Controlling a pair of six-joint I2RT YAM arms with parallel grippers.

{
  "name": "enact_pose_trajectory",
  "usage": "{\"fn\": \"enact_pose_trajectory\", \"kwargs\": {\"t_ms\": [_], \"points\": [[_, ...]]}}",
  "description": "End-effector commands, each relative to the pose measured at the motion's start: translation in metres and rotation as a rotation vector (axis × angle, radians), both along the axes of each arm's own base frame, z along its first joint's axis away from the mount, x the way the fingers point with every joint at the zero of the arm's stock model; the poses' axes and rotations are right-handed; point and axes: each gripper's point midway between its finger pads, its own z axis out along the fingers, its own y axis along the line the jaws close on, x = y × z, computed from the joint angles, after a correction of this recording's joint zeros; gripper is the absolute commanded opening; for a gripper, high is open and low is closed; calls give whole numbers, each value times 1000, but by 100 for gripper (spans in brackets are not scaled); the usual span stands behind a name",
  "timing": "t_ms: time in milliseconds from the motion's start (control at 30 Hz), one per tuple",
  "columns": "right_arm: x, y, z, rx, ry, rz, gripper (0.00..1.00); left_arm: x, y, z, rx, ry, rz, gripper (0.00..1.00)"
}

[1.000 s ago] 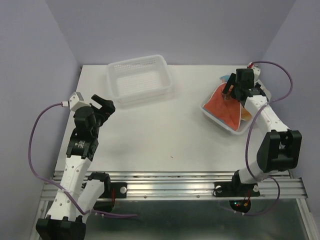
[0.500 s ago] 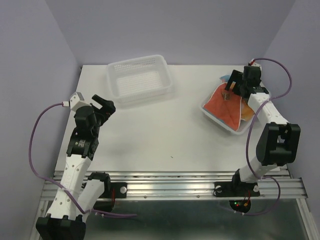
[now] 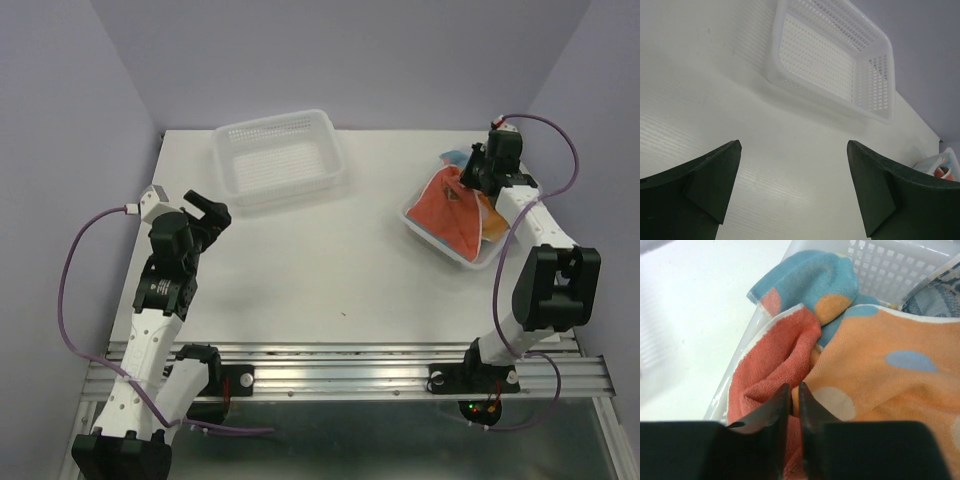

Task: Fold and stack the towels
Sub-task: Grab crumpled towel

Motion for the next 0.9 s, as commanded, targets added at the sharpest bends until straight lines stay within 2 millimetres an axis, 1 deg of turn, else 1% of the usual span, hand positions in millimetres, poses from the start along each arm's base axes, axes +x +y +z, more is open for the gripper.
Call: {"fn": "enact_pose_trajectory", "kwargs": {"t_ms": [0,33,67,133,167,200,267,333,367,400,433,533,567,600,633,667,700,733,767,833,867], "points": [[-5,0,37,6,-91,3,10,-2,3,20,-8,-50,15,99],[-12,-3,49,-4,-108,-15,2,-3,3,23,-9,-57,12,99],[-16,-4,57,-9,-123,-20,1,-3,2,23,-10,-57,10,99],[-24,-2,76,-7,-165,-12,1,-4,1,25,-16,-65,3,99],[-33,3,95,3,-204,11,1,-5,-1,27,-19,-72,-4,99],[-38,6,103,10,-218,18,1,-6,-1,28,-22,-75,-7,99],[-50,10,126,16,-263,31,1,-7,-3,29,-30,-81,-14,99],[-57,9,129,19,-262,26,1,-8,-4,30,-35,-86,-21,99],[-59,6,128,12,-258,4,1,-9,-6,31,-39,-92,-30,99],[-62,3,126,7,-247,-12,1,-10,-7,33,-37,-94,-37,99],[-61,-1,120,-2,-233,-33,1,-11,-7,33,-35,-95,-39,99],[-60,-7,113,-11,-211,-64,1,-12,-6,35,-35,-99,-38,99],[-59,-8,112,-13,-207,-74,5,-12,-6,35,-35,-99,-36,99],[-58,-9,109,-12,-197,-79,37,-13,-6,36,-35,-100,-36,99],[-57,-10,107,-7,-193,-89,51,-13,-6,36,-36,-100,-34,99],[-56,-11,106,-8,-191,-99,61,-13,-6,36,-35,-100,-36,99],[-56,-13,103,-8,-187,-109,76,-13,-6,37,-35,-102,-35,99],[-55,-15,101,-11,-184,-118,100,-12,-5,36,-34,-99,-33,99],[-53,-16,101,-17,-194,-122,100,-12,-5,35,-33,-97,-32,99],[-51,-17,91,-24,-181,-123,100,-12,-5,34,-33,-93,-28,99],[-46,-15,84,-28,-168,-98,100,-11,-4,33,-32,-92,-25,99]]}}
